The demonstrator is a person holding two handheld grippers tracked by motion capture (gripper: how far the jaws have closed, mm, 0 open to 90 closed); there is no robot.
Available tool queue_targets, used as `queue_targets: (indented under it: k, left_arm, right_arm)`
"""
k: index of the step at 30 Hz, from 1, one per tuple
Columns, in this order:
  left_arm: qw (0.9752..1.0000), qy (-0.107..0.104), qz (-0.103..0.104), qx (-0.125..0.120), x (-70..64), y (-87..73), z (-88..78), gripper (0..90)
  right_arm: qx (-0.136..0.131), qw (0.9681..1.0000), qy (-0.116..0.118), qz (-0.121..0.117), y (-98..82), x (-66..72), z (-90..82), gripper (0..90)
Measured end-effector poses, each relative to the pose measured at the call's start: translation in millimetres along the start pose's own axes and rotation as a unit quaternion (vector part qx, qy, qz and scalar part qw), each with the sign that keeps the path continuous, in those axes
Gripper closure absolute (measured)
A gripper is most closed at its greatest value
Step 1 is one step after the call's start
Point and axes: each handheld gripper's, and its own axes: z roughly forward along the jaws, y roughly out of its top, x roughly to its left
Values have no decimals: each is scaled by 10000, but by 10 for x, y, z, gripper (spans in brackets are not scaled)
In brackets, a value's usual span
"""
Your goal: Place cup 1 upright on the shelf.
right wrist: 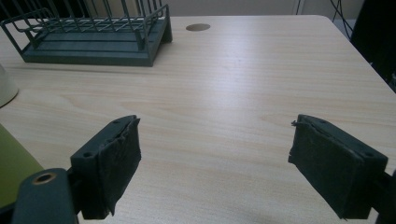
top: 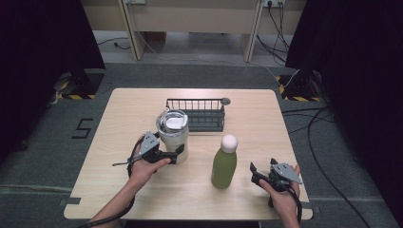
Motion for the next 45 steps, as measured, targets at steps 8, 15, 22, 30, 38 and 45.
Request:
queue_targets:
  k: [8, 15, 22, 30, 38, 45]
  left_arm:
    - [9999, 12, 48, -148, -15, -16, 67, 41]
    - [9998, -33, 54, -162, 5, -6, 73, 82]
    - [9998, -117, 80, -130, 27, 5, 73, 87]
    - [9998, -141, 69, -76, 34, 22, 72, 88]
    - [9997, -199, 121, -80, 9, 46, 67, 87]
    - [9994, -263, 119, -168, -6, 116, 48, 88]
  right_arm:
    - [-5, 10000, 2, 18, 0, -5, 0, 159]
    - [9, 10000, 3, 13, 2, -1, 6, 160]
    - [23, 10000, -6, 49, 4, 0, 7, 160]
    - [18, 10000, -19, 55, 4, -4, 9, 160]
    - [9, 10000, -22, 55, 4, -7, 8, 160]
    - [15, 10000, -26, 66, 5, -9, 9, 160]
